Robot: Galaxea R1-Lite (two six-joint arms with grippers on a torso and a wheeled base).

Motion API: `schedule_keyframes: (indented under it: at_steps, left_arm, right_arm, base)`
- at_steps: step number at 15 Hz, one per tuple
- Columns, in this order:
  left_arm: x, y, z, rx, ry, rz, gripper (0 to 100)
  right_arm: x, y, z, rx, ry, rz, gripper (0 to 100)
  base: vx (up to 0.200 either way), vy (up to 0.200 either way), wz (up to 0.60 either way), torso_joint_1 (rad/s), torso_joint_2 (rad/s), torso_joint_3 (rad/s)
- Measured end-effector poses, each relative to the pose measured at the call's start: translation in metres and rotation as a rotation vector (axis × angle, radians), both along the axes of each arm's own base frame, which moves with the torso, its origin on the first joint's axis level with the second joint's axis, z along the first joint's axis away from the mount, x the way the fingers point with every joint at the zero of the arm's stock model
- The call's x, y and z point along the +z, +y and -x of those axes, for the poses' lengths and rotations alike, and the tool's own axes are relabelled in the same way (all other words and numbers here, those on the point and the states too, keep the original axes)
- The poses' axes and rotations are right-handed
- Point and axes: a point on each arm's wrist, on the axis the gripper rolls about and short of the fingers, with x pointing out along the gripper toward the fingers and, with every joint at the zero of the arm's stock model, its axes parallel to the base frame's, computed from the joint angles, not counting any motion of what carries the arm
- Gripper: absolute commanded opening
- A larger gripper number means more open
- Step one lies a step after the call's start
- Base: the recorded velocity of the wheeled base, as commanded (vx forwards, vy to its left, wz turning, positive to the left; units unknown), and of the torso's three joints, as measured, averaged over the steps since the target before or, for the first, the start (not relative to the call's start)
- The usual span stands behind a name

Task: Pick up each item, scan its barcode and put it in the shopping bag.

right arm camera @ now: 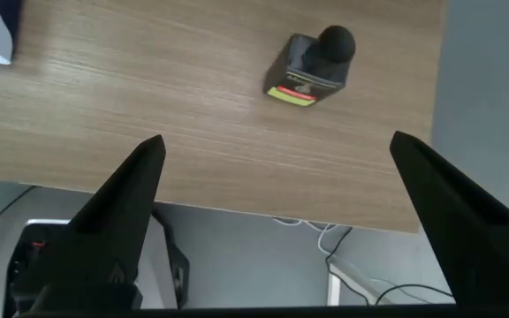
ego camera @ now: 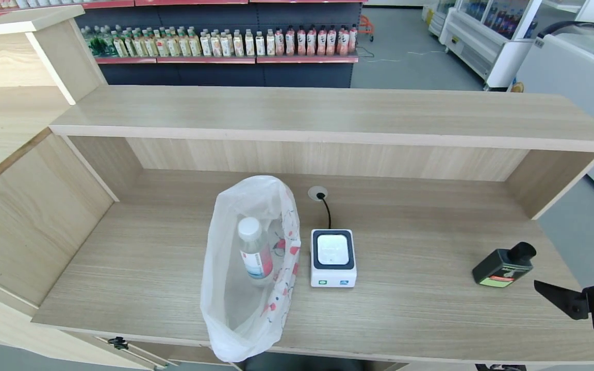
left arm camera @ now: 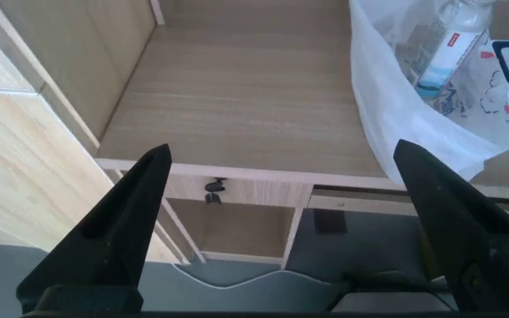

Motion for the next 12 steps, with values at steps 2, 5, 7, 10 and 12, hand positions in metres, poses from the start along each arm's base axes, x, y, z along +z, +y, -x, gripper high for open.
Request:
schedule_keyframes:
  at_steps: [2, 5, 7, 10, 12]
  left_arm:
    - [0.0, 0.0, 0.0, 0.001, 0.0, 0.0, 100]
    - [0.0, 0.0, 0.0, 0.001, 0.0, 0.0, 100]
    - [0.0, 0.0, 0.0, 0.002, 0.0, 0.0, 100]
    - [0.0, 0.0, 0.0, 0.001, 0.0, 0.003, 100]
    - [0.0, 0.0, 0.0, 0.0, 0.0, 0.006, 100]
  right_arm:
    - [0.0, 0.0, -0.001, 0.001, 0.003, 0.006, 100]
    - [-0.002, 0.0, 0.0, 0.003, 0.013, 0.009, 100]
    - [-0.006, 0.0, 0.002, 0.014, 0.049, 0.034, 100]
    - [-0.013, -0.001, 0.01, 0.067, 0.148, 0.132, 100]
    - [-0.014, -0.002, 0.011, 0.068, 0.177, 0.199, 100]
  base:
    - [0.0, -0.2, 0.0, -0.002, 0.0, -0.002]
    - [0.0, -0.2, 0.0, 0.002, 0.0, 0.002]
    - [0.0, -0.2, 0.0, 0.007, 0.0, 0.005]
    - [0.0, -0.067, 0.0, -0.001, 0.0, 0.001]
    - [0.0, 0.0, 0.0, 0.0, 0.0, 0.0]
